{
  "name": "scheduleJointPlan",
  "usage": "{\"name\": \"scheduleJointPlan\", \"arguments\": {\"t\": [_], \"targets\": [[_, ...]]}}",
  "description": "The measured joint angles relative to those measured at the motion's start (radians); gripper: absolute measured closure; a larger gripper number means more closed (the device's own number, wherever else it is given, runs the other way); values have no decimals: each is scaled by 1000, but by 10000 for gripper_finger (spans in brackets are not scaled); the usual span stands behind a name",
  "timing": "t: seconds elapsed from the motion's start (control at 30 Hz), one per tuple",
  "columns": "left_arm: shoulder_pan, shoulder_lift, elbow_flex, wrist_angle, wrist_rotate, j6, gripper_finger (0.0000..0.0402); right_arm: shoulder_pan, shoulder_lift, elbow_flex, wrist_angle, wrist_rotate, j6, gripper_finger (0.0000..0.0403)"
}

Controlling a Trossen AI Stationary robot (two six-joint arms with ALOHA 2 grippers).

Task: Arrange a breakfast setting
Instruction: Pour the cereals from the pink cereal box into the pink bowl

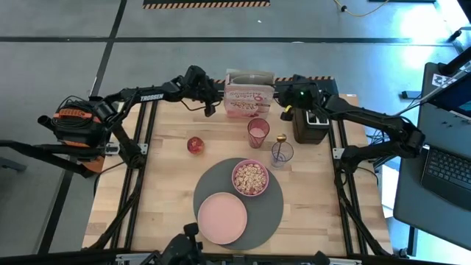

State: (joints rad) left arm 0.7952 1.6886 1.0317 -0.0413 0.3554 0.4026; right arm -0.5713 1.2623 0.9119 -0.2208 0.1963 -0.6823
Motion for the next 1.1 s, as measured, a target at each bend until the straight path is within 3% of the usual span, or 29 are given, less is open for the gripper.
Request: {"name": "scheduleJointPlan", "arguments": {"t": [0.73, 0.83, 1.1], "targets": [[-36, 0, 0, 85, 3, -27, 401, -19, 40, 0, 97, -154, -1, 403], [-38, 0, 0, 99, -39, -28, 401, -18, 40, 0, 101, -157, 0, 403], [17, -1, 0, -92, -77, -32, 401, -17, 40, 0, 104, -162, 0, 403]]}}
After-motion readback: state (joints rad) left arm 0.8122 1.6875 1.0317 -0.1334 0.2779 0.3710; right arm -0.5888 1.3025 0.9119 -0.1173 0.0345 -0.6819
